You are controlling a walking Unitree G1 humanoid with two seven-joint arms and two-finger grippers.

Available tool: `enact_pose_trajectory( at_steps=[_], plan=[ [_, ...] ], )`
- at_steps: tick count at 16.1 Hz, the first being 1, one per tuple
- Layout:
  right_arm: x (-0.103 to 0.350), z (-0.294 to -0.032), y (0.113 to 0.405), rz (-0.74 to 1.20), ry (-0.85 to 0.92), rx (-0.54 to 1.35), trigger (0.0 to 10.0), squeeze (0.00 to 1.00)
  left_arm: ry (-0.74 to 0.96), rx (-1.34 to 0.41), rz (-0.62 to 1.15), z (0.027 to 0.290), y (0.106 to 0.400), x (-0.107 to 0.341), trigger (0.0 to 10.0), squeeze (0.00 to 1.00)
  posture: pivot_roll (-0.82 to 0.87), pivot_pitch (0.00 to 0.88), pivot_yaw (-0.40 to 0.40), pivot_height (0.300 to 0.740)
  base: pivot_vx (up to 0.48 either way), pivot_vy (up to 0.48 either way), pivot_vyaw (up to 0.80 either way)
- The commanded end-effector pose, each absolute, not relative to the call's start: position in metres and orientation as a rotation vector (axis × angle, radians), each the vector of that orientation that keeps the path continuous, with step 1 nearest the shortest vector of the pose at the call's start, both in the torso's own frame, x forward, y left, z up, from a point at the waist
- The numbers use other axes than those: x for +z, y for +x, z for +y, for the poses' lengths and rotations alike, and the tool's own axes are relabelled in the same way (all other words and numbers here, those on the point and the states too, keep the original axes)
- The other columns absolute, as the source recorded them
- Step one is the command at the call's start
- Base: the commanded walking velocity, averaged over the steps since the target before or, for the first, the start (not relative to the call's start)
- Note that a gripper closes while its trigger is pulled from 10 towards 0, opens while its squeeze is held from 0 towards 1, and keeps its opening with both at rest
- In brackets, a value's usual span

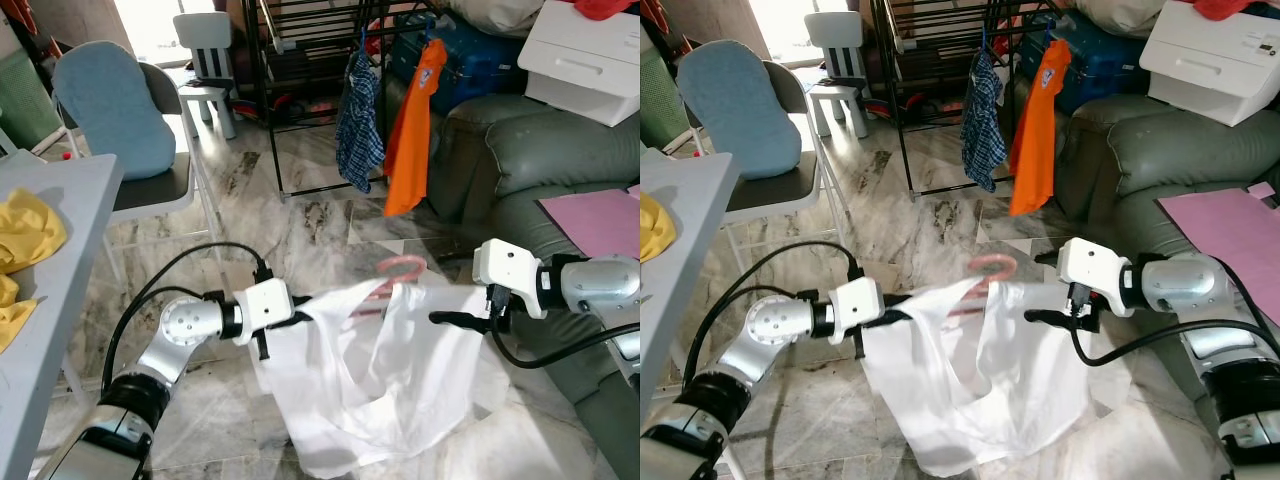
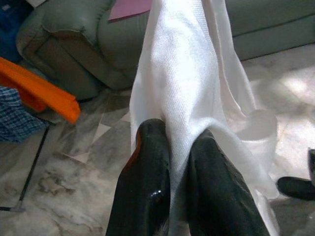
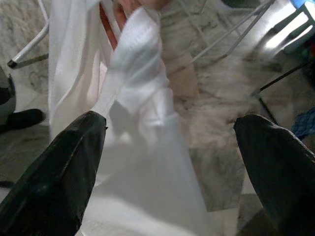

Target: Hang hanger

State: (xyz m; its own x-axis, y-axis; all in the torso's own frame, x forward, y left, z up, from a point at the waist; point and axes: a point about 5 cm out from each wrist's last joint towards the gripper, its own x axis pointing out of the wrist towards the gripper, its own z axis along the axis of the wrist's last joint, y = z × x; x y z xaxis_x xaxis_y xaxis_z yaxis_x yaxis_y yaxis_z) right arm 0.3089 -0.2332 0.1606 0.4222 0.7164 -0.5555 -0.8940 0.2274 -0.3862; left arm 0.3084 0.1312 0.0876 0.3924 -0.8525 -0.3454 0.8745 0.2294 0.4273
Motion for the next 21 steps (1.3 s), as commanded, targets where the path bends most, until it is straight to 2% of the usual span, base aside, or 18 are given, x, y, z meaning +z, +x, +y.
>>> enact_pose_trajectory(
  at_steps=[1,6,7,9,12,17,21],
  plan=[
    [0.161,-0.234,0.309,0.296,-0.733,1.151,10.0,0.00,0.626,-1.191,-0.022,0.130,0.311,0.099,0.0,0.00,-0.24,0.000,0.065,0.740,0.000,0.000,0.00],
    [0.150,-0.238,0.315,0.382,-0.731,1.181,10.0,0.00,0.632,-1.275,-0.116,0.112,0.300,0.108,0.0,0.00,-0.23,0.000,0.058,0.740,0.000,0.000,0.00],
    [0.148,-0.237,0.316,0.395,-0.734,1.197,9.1,0.00,0.628,-1.282,-0.122,0.111,0.299,0.109,0.0,0.00,-0.22,0.000,0.057,0.740,0.000,0.000,0.00],
    [0.146,-0.234,0.318,0.404,-0.728,1.212,0.0,0.00,0.625,-1.290,-0.126,0.110,0.298,0.109,0.0,0.00,-0.22,0.000,0.057,0.740,0.000,0.000,0.00],
    [0.145,-0.231,0.319,0.419,-0.726,1.253,0.0,0.00,0.626,-1.297,-0.122,0.109,0.296,0.109,0.0,0.00,-0.22,0.000,0.057,0.740,0.000,0.000,0.00],
    [0.138,-0.242,0.310,0.532,-0.698,1.322,0.0,0.00,0.624,-1.296,-0.118,0.108,0.296,0.109,0.0,0.00,-0.22,0.000,0.057,0.740,0.000,0.000,0.00],
    [0.135,-0.243,0.309,0.537,-0.691,1.321,0.0,0.00,0.621,-1.296,-0.117,0.108,0.296,0.110,0.0,0.00,-0.22,0.000,0.057,0.740,0.000,0.000,0.00]
  ],
)
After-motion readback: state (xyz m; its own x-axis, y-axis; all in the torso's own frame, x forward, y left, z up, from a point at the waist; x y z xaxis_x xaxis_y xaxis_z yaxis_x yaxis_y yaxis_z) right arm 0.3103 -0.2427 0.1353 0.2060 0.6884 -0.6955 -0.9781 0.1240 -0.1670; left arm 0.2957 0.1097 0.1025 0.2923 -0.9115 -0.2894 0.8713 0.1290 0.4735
